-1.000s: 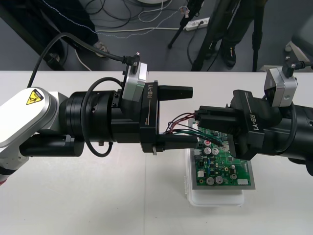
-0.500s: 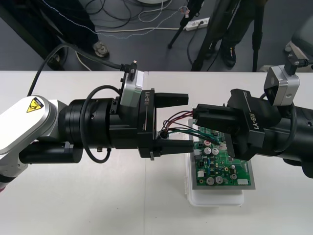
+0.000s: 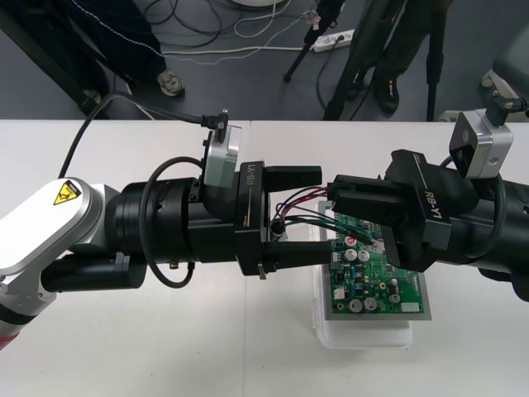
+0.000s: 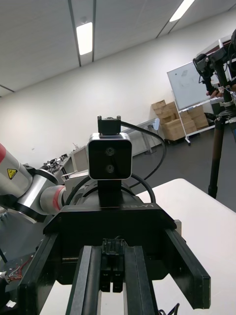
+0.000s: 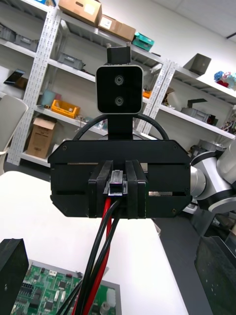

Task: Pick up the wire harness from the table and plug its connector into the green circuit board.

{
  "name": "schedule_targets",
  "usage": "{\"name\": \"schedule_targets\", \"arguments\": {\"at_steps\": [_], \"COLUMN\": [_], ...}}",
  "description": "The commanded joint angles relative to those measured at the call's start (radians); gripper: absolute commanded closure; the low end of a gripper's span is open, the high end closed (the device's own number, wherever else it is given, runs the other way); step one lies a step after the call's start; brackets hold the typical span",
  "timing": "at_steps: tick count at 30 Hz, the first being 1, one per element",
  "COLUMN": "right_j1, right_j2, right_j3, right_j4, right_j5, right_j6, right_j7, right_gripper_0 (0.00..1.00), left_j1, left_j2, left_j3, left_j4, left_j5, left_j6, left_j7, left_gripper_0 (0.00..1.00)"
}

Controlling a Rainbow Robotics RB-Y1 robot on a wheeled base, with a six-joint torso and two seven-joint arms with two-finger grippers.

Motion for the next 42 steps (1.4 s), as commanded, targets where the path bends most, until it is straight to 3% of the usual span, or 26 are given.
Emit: {"name": "schedule_targets", "arguments": {"at_steps": [1, 42], "right_j1": [0.016, 0.044], "right_j2": [0.015, 0.001], "right_j3": [0.01, 0.003], "right_j4": [-0.017, -0.017], "right_j5": [-0.021, -0.025], "right_j6": [-0.009, -0.009], "right_j7": [0.061, 0.082], "right_gripper_0": [1.0, 1.0], "left_j1": [0.015, 0.014], "left_j2": [-0.029, -0.014], "left_j3": [0.025, 0.074], "left_j4": [-0.042, -0.062], "left_j5": [0.015, 0.038], "left_j6": [0.042, 0.041], "left_j7": [0.056, 0.048], "left_gripper_0": [0.0, 0.0]}}
